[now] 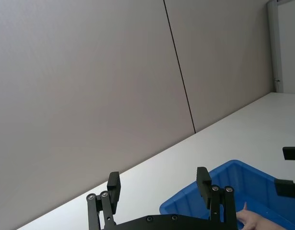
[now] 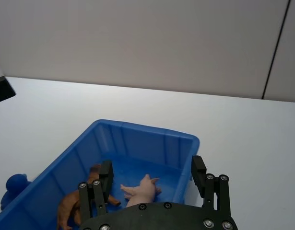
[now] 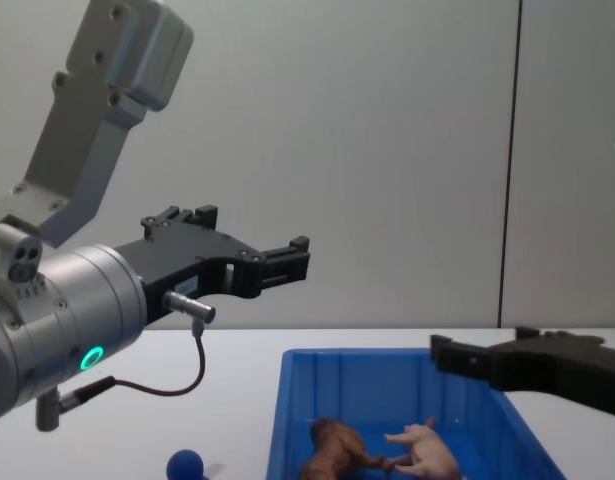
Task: Pick up the two dolls from the table and place them into the box.
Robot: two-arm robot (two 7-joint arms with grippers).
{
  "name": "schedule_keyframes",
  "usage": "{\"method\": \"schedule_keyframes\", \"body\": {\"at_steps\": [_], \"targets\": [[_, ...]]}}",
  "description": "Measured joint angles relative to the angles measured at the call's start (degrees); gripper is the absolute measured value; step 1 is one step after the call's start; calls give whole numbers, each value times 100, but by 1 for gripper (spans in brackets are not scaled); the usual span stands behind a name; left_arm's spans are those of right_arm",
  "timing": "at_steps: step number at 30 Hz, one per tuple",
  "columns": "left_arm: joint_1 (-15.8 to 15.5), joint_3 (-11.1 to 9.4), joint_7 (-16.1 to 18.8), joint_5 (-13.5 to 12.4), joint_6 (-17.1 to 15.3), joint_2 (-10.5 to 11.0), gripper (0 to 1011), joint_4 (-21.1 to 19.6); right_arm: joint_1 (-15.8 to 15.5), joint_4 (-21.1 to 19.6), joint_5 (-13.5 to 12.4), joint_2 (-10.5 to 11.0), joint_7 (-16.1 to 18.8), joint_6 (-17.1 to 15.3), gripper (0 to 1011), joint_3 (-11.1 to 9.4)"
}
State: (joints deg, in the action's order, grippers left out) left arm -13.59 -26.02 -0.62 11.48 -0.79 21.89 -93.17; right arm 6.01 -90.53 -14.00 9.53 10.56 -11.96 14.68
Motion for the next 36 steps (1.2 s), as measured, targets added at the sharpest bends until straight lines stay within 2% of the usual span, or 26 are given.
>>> {"method": "schedule_keyframes", "body": {"at_steps": [16, 36], "targets": [[0, 0, 0, 0, 0, 0, 1002, 0, -382, -404, -240, 242, -598, 137, 1001, -211], [9, 13, -11, 2, -53, 14, 1002, -15, -567, -595, -340, 359, -831, 195, 1001, -303]]}}
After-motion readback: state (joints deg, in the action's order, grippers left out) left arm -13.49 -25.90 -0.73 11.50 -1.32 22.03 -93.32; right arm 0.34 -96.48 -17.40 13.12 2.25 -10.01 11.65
